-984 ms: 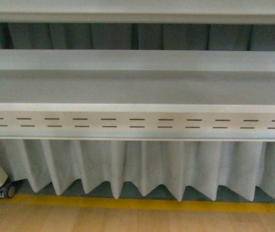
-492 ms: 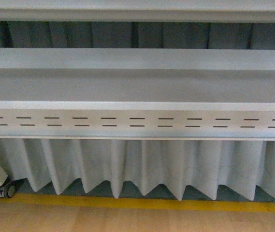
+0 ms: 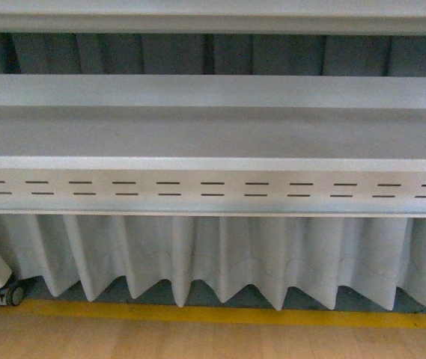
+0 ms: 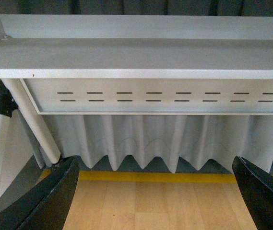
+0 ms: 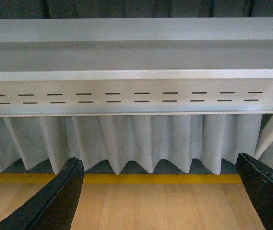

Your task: Wind up and store yellow beetle toy

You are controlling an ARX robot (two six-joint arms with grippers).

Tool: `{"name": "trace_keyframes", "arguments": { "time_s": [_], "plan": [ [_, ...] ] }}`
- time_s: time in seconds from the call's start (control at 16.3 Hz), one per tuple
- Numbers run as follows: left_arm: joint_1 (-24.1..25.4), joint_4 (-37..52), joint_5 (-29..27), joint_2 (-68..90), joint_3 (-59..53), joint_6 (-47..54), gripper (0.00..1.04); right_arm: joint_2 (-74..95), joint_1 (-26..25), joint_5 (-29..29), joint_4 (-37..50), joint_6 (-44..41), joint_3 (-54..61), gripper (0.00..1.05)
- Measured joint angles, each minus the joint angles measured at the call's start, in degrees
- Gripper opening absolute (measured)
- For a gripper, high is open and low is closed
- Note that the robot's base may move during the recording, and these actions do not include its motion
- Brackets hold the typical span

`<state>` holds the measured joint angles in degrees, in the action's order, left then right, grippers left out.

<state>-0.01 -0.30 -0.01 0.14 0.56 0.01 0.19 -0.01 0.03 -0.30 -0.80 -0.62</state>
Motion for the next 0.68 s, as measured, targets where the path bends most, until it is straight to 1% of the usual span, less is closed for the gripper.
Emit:
{"name": "trace_keyframes", "arguments": {
  "time_s": [0.68],
  "plan": [
    [0.0,0.0,0.0,0.0,0.0,0.0,0.98,0.0,0.0,0.0,0.0,0.0,0.0,0.98]
  ]
}}
